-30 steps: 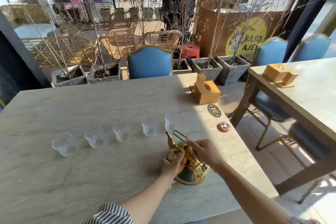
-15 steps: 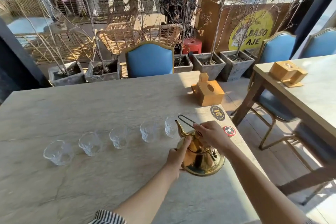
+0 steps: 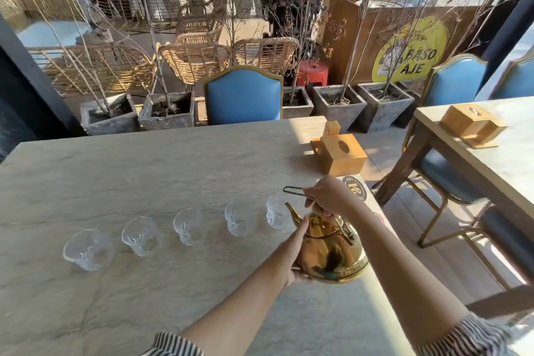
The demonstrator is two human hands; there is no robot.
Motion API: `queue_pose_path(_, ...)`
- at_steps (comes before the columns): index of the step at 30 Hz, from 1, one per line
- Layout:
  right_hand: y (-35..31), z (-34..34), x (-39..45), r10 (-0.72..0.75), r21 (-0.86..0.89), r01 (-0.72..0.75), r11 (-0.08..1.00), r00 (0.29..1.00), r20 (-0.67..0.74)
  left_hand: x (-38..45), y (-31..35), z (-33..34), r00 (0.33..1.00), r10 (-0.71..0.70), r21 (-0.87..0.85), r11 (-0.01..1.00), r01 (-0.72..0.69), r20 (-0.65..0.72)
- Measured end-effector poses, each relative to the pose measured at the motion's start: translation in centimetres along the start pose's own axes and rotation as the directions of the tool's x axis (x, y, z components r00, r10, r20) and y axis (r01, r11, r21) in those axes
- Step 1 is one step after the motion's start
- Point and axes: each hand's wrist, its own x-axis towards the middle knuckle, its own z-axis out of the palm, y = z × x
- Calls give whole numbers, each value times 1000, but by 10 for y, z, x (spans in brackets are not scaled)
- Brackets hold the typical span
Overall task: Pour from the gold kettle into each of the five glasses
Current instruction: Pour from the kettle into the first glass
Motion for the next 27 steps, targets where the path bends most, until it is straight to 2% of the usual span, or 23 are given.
queue_pose_path(4, -9, 1, 5, 72, -53, -70, 996, 997, 34, 1, 0, 1, 999, -35, -23, 999, 35, 22)
queue_pose_path(11, -18, -4, 7, 116, -189, -102, 977, 991, 61, -3, 0, 9, 998, -58, -38, 997, 59, 39)
queue_pose_path(19, -30, -13, 3, 148, -222, -120, 968, 983, 111, -18, 5, 17, 998, -35, -49, 998, 38, 51)
queue_pose_path(27, -37, -22, -5, 127, -245, -103, 964, 989, 83, -36, 11, 25, 998, -22, -50, 998, 25, 67)
